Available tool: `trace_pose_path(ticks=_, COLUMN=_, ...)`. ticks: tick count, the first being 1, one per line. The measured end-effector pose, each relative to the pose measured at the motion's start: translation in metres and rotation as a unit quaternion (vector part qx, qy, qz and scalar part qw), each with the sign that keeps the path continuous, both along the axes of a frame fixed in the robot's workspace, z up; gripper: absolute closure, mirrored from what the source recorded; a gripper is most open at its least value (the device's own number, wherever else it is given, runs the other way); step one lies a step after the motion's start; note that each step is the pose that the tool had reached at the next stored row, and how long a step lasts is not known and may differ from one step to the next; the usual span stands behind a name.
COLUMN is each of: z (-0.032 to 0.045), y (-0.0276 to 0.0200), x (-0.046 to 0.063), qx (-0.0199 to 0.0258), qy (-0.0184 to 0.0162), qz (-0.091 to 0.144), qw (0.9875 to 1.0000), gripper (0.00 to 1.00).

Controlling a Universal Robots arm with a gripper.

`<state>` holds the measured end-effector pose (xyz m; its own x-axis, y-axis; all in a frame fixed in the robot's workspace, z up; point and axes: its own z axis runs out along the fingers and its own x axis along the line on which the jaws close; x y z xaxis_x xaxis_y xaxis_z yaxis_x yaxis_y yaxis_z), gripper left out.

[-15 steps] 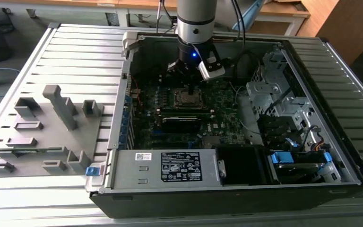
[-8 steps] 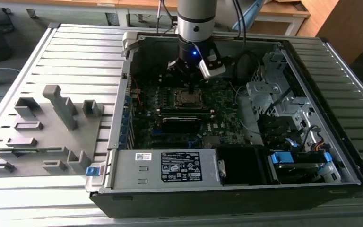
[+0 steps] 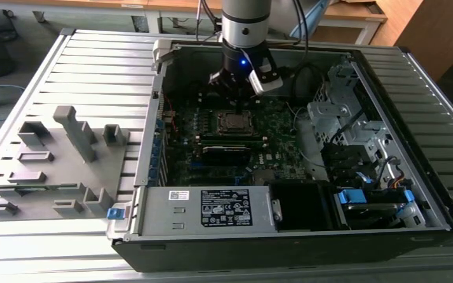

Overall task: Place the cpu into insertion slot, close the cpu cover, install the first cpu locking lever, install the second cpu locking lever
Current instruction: 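Install the second cpu locking lever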

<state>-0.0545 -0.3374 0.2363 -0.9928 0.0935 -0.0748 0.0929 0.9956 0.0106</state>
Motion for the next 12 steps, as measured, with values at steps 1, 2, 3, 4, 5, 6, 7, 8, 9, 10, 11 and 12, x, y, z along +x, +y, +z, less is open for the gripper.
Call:
trace_pose_path(ticks=1, z=0.0007, y=0.0000, x=0.0000, qx=0.0000, qy=0.0000, qz=0.000, qw=1.0000, gripper=0.89)
trace_pose_path(ticks=2, z=0.0008, y=0.0000, x=0.0000, qx=0.0001, qy=-0.0001, qz=0.000, qw=1.0000, gripper=0.89)
trace_pose_path(ticks=3, z=0.0008, y=0.0001, x=0.0000, qx=0.0002, qy=-0.0001, qz=0.000, qw=1.0000, gripper=0.89)
trace_pose_path(ticks=4, z=0.0009, y=0.0000, x=0.0000, qx=0.0002, qy=-0.0001, qz=0.000, qw=1.0000, gripper=0.89)
trace_pose_path(ticks=5, z=0.0010, y=0.0000, x=0.0000, qx=0.0001, qy=-0.0001, qz=0.000, qw=1.0000, gripper=0.89)
trace_pose_path(ticks=6, z=0.0015, y=0.0000, x=0.0000, qx=0.0000, qy=0.0000, qz=0.000, qw=1.0000, gripper=0.89)
trace_pose_path(ticks=7, z=0.0019, y=0.0000, x=0.0000, qx=0.0000, qy=0.0000, qz=0.000, qw=1.0000, gripper=0.89)
trace_pose_path(ticks=8, z=0.0019, y=0.0000, x=0.0000, qx=0.0000, qy=0.0000, qz=0.000, qw=1.0000, gripper=0.89)
trace_pose_path(ticks=9, z=0.0020, y=0.0000, x=0.0000, qx=0.0000, qy=0.0000, qz=0.000, qw=1.0000, gripper=0.89)
trace_pose_path(ticks=10, z=0.0020, y=0.0000, x=0.0000, qx=0.0000, qy=0.0000, qz=0.000, qw=1.0000, gripper=0.89)
trace_pose_path(ticks=11, z=0.0020, y=0.0000, x=0.0000, qx=0.0000, qy=0.0001, qz=0.000, qw=1.0000, gripper=0.89)
trace_pose_path(ticks=12, z=0.0021, y=0.0000, x=0.0000, qx=0.0001, qy=0.0004, qz=0.000, qw=1.0000, gripper=0.89)
